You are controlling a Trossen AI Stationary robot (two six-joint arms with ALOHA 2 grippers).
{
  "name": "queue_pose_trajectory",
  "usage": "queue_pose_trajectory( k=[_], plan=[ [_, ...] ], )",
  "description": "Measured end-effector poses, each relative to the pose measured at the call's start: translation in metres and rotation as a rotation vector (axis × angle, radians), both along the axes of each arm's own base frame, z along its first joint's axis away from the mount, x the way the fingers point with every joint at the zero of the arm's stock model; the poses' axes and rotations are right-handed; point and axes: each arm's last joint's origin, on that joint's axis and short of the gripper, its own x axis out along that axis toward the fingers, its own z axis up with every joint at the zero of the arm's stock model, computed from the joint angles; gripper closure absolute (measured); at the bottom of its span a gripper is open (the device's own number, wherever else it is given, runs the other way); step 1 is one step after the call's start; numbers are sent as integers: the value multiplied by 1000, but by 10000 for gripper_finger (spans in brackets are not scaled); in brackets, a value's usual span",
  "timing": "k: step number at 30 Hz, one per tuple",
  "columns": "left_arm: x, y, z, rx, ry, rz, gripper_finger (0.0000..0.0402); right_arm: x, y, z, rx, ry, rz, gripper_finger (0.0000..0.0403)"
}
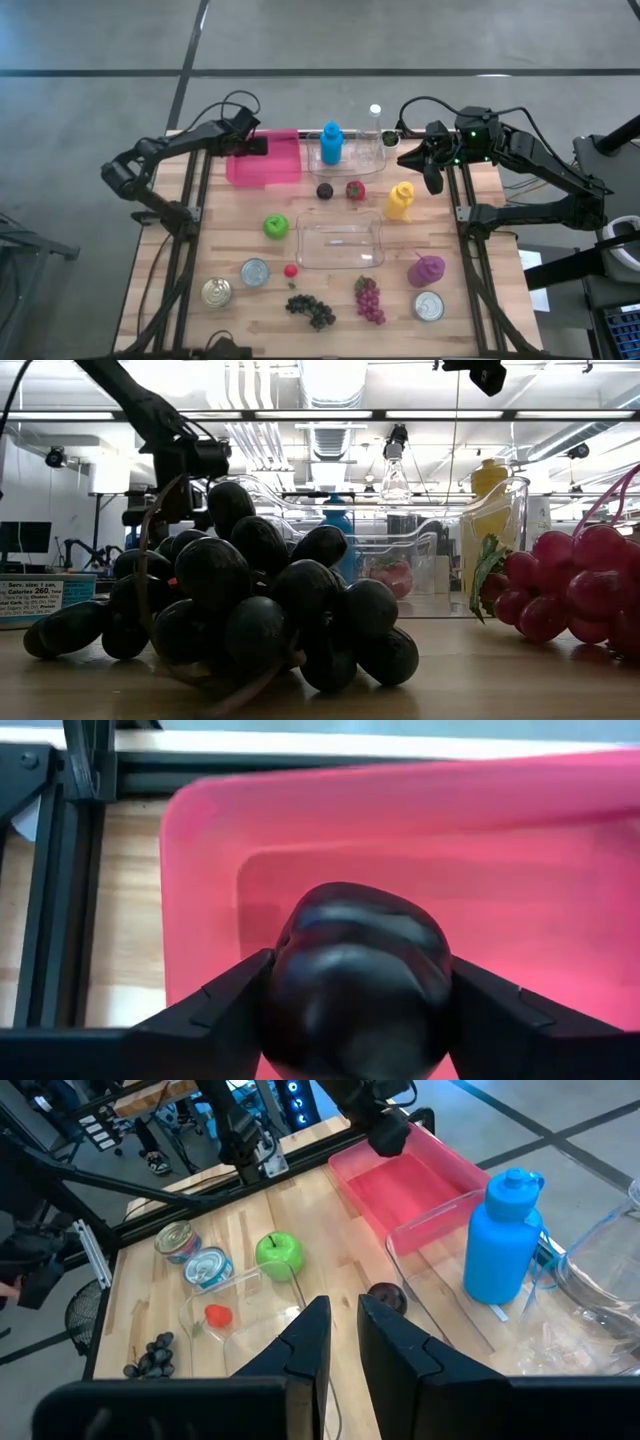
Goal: Pick & Place Food Item
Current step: Put the left plum into the pink bin, then put the apple into the pink bin
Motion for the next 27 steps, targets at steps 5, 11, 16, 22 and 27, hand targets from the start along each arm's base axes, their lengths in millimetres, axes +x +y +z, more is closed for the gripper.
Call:
queue_pose_trajectory(
  k=[5, 11, 16, 22, 27],
  plan=[
    [1, 2, 1, 19, -14, 4, 118, 0, 0, 0, 0, 0, 0, 351],
    [0, 3, 1, 20, -14, 6, 85, 0, 0, 0, 0, 0, 0, 351],
    [0, 2, 1, 21, -15, 6, 62, 0, 0, 0, 0, 0, 0, 351],
    [-1, -1, 17, 19, -27, -114, 48, 0, 0, 0, 0, 0, 0, 351],
    [0, -12, 46, 23, -161, -275, 42, 0, 0, 0, 0, 0, 0, 351]
  ],
)
